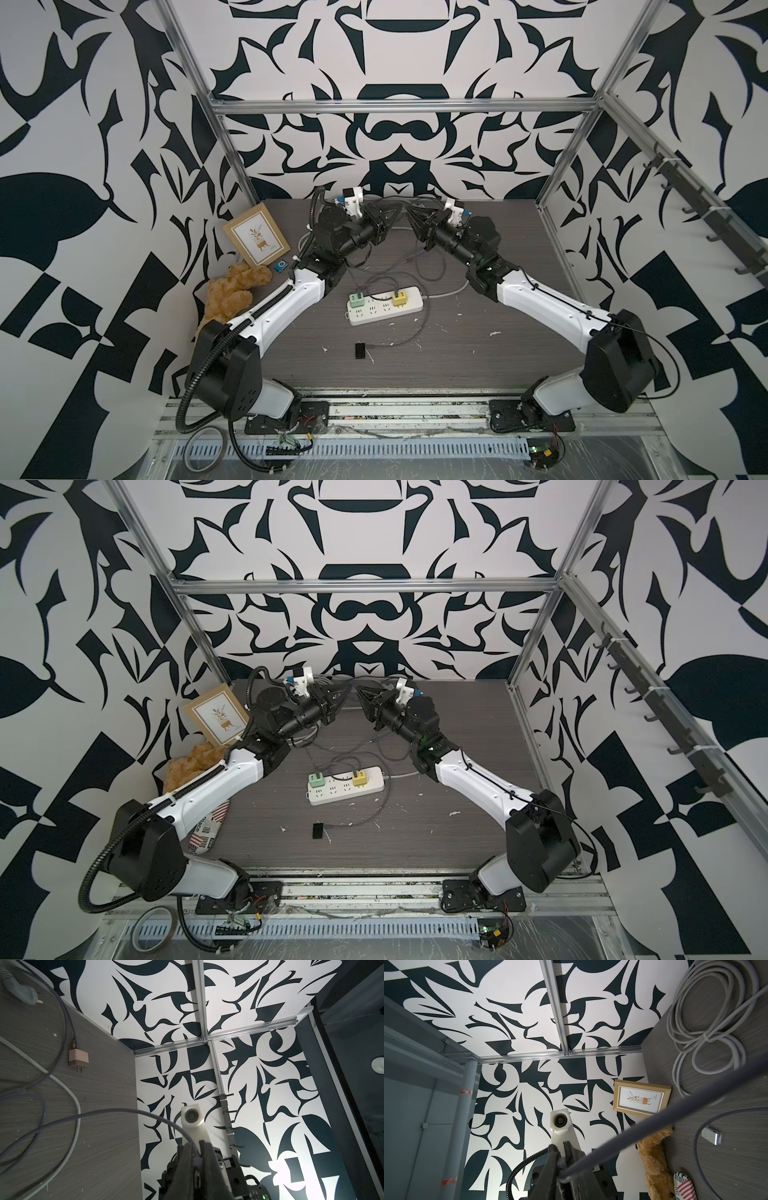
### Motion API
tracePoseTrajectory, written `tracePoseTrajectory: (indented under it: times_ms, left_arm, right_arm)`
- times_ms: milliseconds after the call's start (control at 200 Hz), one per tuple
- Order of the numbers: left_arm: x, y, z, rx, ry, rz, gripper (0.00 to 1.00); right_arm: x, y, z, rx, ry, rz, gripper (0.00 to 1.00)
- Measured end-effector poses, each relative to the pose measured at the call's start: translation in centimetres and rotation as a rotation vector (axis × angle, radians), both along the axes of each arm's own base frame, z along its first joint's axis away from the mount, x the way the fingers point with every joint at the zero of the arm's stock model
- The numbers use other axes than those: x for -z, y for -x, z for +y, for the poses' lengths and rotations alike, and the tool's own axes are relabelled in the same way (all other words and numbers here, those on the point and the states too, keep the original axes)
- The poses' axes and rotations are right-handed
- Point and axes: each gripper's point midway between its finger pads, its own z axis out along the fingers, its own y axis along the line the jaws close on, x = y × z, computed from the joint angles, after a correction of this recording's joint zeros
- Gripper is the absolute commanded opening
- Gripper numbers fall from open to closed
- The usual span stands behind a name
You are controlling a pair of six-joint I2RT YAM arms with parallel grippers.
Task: Charge mp3
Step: Pick up the charging cable from the center of the board.
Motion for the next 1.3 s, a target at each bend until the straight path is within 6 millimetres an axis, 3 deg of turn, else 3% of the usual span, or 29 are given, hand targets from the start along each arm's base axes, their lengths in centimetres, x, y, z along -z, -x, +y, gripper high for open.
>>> tracePoseTrajectory:
  times_ms: [585, 855, 1135, 1180, 1300]
  left_arm:
    - [0.2, 0.2, -0.1, 0.011, -0.006, -0.003, 0.0]
    - [0.3, 0.2, -0.1, 0.013, -0.011, -0.006, 0.0]
    - [0.7, 0.3, -0.1, 0.021, -0.013, -0.008, 0.0]
    - [1.0, 0.3, -0.1, 0.023, -0.017, -0.001, 0.2]
    - [2.3, 0.9, -0.3, 0.051, -0.056, 0.008, 0.51]
  right_arm:
    - [0.0, -0.1, -0.1, 0.003, 0.018, -0.019, 0.14]
    - [0.0, -0.1, -0.2, 0.003, 0.032, -0.035, 0.0]
    - [0.3, 0.0, -0.1, -0.005, 0.054, -0.04, 0.0]
    - [0.5, 0.0, -0.1, -0.008, 0.064, -0.036, 0.0]
    - [1.0, 0.3, -0.2, -0.01, 0.094, -0.024, 0.0]
